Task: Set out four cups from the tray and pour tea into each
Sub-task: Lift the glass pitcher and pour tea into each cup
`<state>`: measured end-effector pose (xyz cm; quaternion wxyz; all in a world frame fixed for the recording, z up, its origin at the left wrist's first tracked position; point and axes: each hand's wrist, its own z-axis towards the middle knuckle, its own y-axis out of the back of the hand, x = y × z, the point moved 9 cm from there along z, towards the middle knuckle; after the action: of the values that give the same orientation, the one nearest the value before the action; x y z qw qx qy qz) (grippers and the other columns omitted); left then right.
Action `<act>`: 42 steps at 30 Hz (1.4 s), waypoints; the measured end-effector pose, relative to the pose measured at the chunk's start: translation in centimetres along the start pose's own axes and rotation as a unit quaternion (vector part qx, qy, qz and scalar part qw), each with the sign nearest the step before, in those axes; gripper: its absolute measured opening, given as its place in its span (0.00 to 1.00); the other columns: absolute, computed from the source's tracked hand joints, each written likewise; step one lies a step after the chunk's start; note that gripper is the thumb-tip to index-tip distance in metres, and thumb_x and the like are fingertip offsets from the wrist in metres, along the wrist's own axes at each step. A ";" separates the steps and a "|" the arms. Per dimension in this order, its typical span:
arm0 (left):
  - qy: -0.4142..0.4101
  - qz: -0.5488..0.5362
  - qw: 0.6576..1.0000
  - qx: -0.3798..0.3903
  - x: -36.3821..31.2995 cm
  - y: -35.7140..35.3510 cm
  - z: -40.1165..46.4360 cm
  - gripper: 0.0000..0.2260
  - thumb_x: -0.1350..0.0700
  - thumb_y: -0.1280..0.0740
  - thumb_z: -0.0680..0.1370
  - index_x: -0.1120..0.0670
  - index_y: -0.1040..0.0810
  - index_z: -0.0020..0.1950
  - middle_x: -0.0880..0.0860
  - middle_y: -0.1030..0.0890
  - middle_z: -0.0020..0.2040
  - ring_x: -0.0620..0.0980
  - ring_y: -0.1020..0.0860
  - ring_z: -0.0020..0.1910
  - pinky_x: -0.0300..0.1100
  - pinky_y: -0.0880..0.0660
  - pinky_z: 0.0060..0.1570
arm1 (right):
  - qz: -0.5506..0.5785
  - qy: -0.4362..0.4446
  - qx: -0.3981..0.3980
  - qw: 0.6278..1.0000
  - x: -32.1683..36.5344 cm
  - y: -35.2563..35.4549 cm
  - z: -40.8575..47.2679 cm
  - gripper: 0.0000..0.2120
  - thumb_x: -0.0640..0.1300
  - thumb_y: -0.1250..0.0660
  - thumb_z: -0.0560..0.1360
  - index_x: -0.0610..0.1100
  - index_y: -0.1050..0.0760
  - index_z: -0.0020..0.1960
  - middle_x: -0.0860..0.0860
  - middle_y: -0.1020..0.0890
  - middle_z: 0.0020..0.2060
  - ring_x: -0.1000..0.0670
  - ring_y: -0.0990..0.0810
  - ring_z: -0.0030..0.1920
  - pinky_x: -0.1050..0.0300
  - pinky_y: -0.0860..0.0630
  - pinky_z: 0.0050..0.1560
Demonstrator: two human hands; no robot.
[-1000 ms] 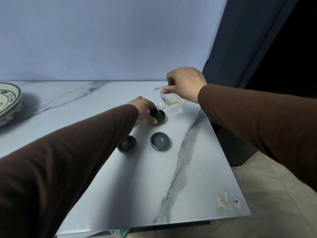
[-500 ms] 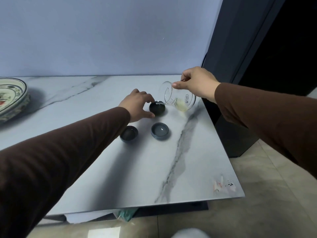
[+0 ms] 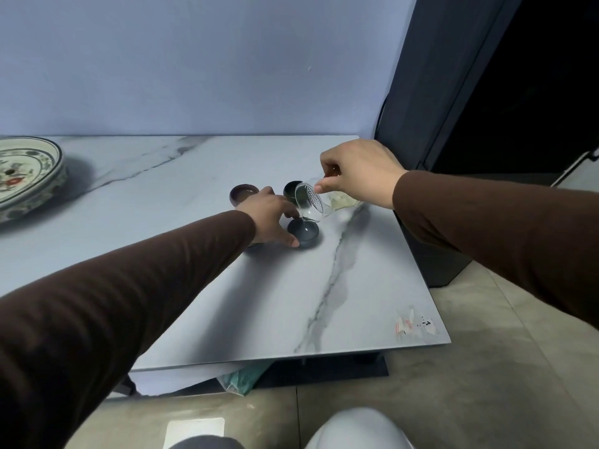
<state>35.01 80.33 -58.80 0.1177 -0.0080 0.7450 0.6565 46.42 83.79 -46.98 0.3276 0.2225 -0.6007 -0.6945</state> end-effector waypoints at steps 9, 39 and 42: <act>0.030 -0.021 0.999 0.003 0.5 -0.3 0.2 0.28 0.37 0.26 0.64 0.44 0.22 0.62 0.48 0.20 0.57 0.51 0.33 0.59 0.51 0.29 0.59 | -0.086 0.077 -0.008 0.993 3.6 0.0 -0.7 0.16 0.59 0.31 0.72 0.49 0.31 0.39 0.54 0.24 0.37 0.48 0.29 0.42 0.56 0.43 0.33; 0.079 -0.055 0.995 0.031 1.7 -1.1 0.4 0.32 0.35 0.26 0.60 0.39 0.24 0.63 0.52 0.24 0.58 0.53 0.31 0.61 0.50 0.30 0.63 | -0.208 0.186 -0.068 0.958 6.6 1.2 -3.1 0.14 0.58 0.35 0.77 0.48 0.25 0.49 0.52 0.21 0.43 0.47 0.25 0.48 0.54 0.42 0.36; 0.077 -0.051 0.995 0.030 1.7 -1.1 0.5 0.31 0.34 0.26 0.60 0.39 0.24 0.63 0.52 0.23 0.59 0.53 0.31 0.60 0.50 0.30 0.63 | -0.206 0.184 -0.067 0.959 6.6 1.2 -3.2 0.14 0.58 0.35 0.76 0.48 0.24 0.49 0.52 0.21 0.43 0.47 0.25 0.48 0.54 0.42 0.36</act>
<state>33.66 80.89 -60.23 0.0932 -0.0929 0.7698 0.6246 44.35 76.79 -45.79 0.2967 0.4431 -0.4233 -0.7324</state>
